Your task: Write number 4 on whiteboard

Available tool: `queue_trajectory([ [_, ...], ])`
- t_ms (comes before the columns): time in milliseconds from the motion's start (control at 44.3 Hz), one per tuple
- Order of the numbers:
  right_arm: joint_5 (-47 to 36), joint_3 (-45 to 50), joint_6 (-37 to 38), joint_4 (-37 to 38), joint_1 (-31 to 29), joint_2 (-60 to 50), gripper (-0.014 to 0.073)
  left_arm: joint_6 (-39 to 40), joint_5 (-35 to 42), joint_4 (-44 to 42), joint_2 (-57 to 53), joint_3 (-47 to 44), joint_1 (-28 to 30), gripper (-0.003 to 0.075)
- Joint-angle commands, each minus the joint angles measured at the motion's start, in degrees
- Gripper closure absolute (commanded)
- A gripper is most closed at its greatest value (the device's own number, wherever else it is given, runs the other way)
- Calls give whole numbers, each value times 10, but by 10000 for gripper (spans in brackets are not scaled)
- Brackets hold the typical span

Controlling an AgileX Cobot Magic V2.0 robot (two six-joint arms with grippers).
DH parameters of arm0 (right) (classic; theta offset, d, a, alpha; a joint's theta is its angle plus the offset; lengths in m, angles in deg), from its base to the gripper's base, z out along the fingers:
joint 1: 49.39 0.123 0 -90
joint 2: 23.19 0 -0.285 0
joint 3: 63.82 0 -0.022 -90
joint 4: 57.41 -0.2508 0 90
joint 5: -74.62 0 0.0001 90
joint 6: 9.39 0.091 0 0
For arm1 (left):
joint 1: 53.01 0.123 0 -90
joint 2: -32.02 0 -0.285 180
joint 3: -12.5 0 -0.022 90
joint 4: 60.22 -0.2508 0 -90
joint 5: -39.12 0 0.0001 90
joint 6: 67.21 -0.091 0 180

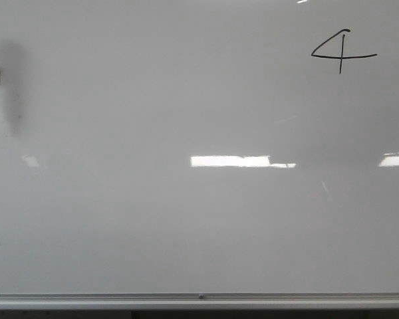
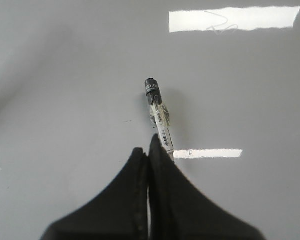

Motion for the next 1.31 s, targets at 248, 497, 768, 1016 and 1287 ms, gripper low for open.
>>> queue_trajectory([
  [248,-39,-12,-2,9,1,5,712,10,45,17,-10,-4,-1,741],
  [497,-39,-12,-2,9,1,5,712,10,45,17,-10,-4,-1,741],
  [768,-39,-12,-2,9,1,5,712,10,45,17,-9,-4,-1,741],
  [1016,-47,-4,-2,19,-4,1,712,10,45,17,-9,-4,-1,741],
  [1287,-319,177,-2,25,-160,-120,712,10,45,17,-9,-4,-1,741],
])
